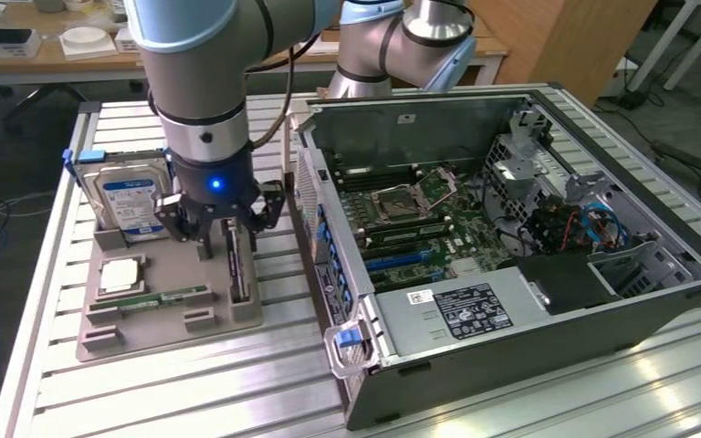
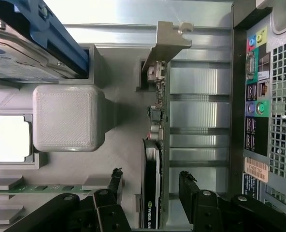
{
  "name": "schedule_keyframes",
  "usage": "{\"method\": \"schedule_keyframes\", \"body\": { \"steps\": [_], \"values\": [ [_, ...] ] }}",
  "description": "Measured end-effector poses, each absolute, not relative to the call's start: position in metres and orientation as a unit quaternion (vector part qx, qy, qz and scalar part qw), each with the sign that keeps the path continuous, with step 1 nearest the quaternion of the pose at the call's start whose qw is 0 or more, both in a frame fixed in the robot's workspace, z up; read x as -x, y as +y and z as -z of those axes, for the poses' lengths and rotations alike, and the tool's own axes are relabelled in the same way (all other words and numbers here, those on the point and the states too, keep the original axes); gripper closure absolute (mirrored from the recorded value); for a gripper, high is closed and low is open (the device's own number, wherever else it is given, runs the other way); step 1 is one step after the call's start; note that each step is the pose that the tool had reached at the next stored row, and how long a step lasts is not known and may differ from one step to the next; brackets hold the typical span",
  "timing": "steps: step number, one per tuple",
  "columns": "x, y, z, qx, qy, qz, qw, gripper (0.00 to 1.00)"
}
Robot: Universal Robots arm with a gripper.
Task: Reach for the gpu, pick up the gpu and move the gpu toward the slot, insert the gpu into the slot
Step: 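Pick up the gpu and move the gpu toward the slot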
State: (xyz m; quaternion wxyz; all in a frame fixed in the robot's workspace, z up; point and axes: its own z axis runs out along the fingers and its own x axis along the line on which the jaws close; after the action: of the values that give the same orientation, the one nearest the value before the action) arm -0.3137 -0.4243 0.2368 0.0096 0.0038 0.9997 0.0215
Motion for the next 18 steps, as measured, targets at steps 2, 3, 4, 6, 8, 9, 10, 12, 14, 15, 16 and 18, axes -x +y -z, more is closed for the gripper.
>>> {"method": "schedule_keyframes", "body": {
  "steps": [2, 3, 4, 6, 8, 9, 10, 12, 14, 15, 16, 18],
  "values": [
    [0.314, -0.424, -0.233, -0.005, 1.0, -0.021, 0.01, 0.41],
    [0.314, -0.424, -0.231, -0.005, 1.0, -0.021, 0.01, 0.41],
    [0.314, -0.424, -0.23, -0.006, 1.0, -0.021, 0.01, 0.41],
    [0.314, -0.424, -0.226, -0.007, 1.0, -0.021, 0.01, 0.41],
    [0.314, -0.424, -0.225, -0.007, 1.0, -0.021, 0.01, 0.41],
    [0.314, -0.424, -0.225, -0.007, 1.0, -0.021, 0.01, 0.41],
    [0.314, -0.424, -0.225, -0.007, 1.0, -0.021, 0.01, 0.41],
    [0.314, -0.424, -0.225, -0.007, 1.0, -0.021, 0.01, 0.41],
    [0.314, -0.424, -0.225, -0.007, 1.0, -0.021, 0.01, 0.41],
    [0.314, -0.424, -0.225, -0.007, 1.0, -0.021, 0.01, 0.41],
    [0.314, -0.424, -0.225, -0.007, 1.0, -0.021, 0.01, 0.41],
    [0.314, -0.424, -0.225, -0.007, 1.0, -0.021, 0.01, 0.43]
  ]
}}
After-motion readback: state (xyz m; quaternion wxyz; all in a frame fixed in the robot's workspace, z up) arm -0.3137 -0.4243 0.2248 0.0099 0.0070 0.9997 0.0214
